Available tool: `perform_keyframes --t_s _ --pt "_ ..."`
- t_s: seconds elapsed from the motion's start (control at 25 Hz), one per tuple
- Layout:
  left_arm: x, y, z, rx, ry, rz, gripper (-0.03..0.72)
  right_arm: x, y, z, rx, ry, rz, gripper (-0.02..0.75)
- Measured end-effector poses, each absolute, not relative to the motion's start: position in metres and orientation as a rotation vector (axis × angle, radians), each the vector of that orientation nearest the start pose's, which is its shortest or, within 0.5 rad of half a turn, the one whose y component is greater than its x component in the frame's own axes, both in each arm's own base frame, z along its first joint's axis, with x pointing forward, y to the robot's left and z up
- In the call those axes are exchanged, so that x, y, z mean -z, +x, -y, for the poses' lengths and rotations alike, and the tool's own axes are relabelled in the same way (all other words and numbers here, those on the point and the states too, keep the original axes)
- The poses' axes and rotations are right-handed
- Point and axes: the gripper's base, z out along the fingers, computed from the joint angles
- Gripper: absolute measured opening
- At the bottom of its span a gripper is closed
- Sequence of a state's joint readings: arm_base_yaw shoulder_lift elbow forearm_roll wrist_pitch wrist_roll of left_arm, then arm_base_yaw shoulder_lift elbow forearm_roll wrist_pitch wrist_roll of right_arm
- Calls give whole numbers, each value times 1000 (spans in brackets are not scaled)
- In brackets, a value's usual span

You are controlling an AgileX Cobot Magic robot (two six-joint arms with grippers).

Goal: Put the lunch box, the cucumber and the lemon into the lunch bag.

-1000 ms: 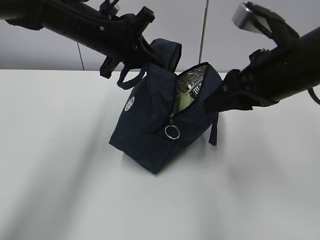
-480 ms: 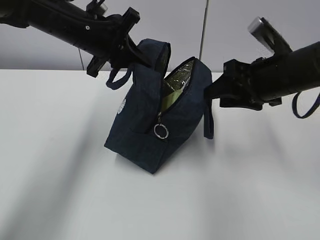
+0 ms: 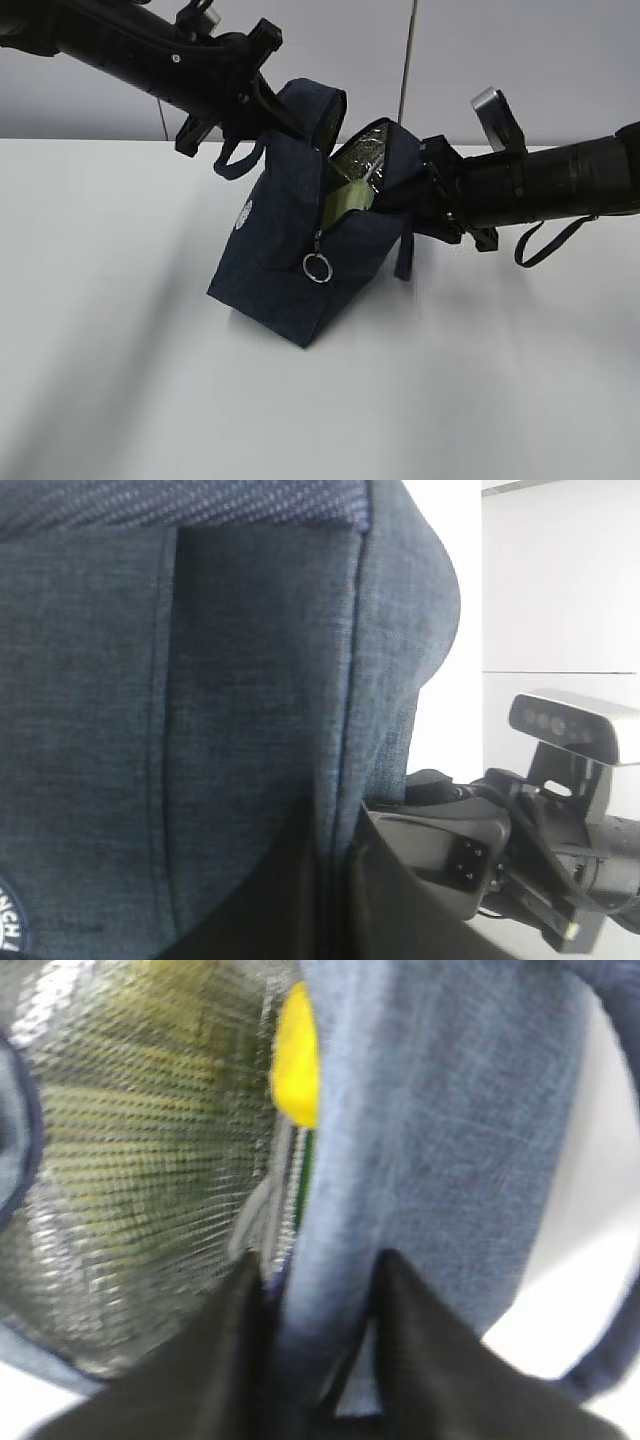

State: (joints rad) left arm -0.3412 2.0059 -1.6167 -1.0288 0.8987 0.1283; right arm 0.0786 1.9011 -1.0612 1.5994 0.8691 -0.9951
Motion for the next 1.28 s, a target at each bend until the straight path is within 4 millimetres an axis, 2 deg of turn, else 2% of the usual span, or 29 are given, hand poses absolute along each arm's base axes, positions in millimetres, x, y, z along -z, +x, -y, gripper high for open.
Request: perform_keyframes --t_s 0.08,0.16,0.28,0.4,0.6,0.76,0.96,1.08,1.2,1.28 --pt "-257 397 206 1318 -73 -2599 -13 -190 367 -100 -1372 92 -2300 89" --pt "-257 397 206 1318 -70 -2599 -13 -202 373 -102 -1385 22 -2266 32" --pt "-257 397 206 1318 -70 -2599 -13 -223 383 -105 -1368 -125 -2261 23" --pt "-257 394 212 1323 -50 -2604 -13 -244 390 -104 -1256 -285 -2359 22" --pt "-258 382 238 1337 7 -2599 -13 -266 396 -95 -1030 -463 -2508 20" --pt "-248 371 258 1318 -19 -2598 -13 -269 395 -90 -946 -518 -2573 20" --pt "-236 366 260 1293 -62 -2614 -13 -265 394 -89 -931 -536 -2599 24" --pt "-235 367 260 1273 -58 -2611 -10 -264 394 -89 -935 -538 -2604 82" --pt "-234 367 259 1256 -44 -2614 25 -266 395 -90 -950 -535 -2594 241" --pt "-234 367 259 1253 -49 -2613 95 -267 395 -91 -955 -534 -2591 342"
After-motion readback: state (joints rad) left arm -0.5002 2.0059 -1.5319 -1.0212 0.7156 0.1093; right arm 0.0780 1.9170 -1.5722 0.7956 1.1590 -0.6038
